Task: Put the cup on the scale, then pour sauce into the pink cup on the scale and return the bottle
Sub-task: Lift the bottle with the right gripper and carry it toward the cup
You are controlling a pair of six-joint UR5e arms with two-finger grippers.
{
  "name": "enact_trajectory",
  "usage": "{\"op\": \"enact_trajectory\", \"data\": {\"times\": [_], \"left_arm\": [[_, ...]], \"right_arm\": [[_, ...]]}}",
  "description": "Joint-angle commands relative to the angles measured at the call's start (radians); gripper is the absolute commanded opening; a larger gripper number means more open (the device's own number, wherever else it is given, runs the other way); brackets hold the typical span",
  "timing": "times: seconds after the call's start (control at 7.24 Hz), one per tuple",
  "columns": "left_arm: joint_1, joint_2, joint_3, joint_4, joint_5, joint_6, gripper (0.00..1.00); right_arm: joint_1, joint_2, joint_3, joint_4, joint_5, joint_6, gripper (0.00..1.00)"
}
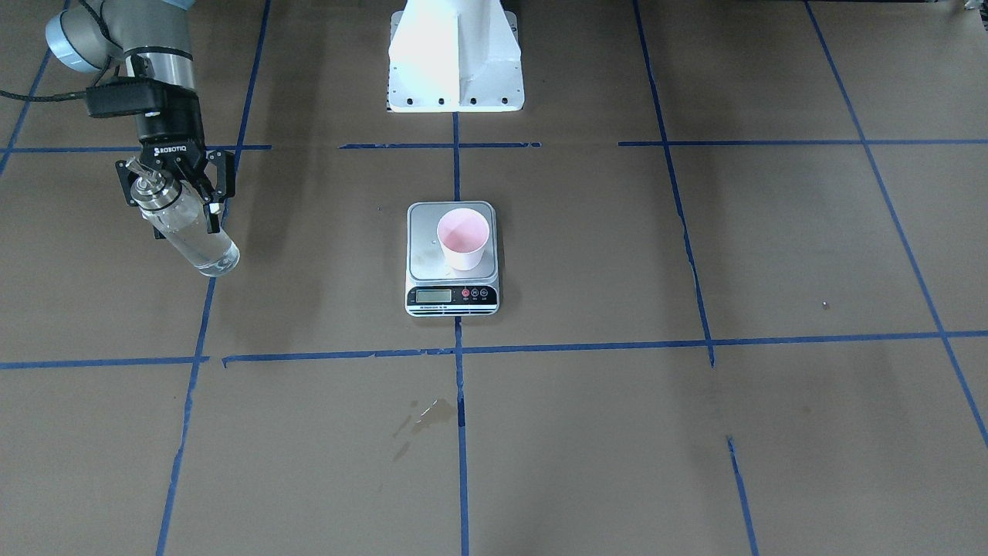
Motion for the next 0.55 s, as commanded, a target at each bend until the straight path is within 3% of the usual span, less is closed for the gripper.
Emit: {"op": "enact_trajectory", "data": {"times": [0.0, 0.28, 0.41], "left_arm": [[0.000, 0.001, 0.000, 0.000, 0.000, 0.000, 1.00], [0.000, 0.000, 0.000, 0.000, 0.000, 0.000, 1.00], [0.000, 0.000, 0.000, 0.000, 0.000, 0.000, 1.00]], "right_arm": [[-0.002, 0.004, 0.002, -0.035, -0.033, -0.052, 0.00], [-0.002, 0.051, 0.010, -0.038, -0.027, -0.097, 0.00], [-0.004, 0.052, 0.010, -0.044, -0.012, -0.231, 0.00]]}}
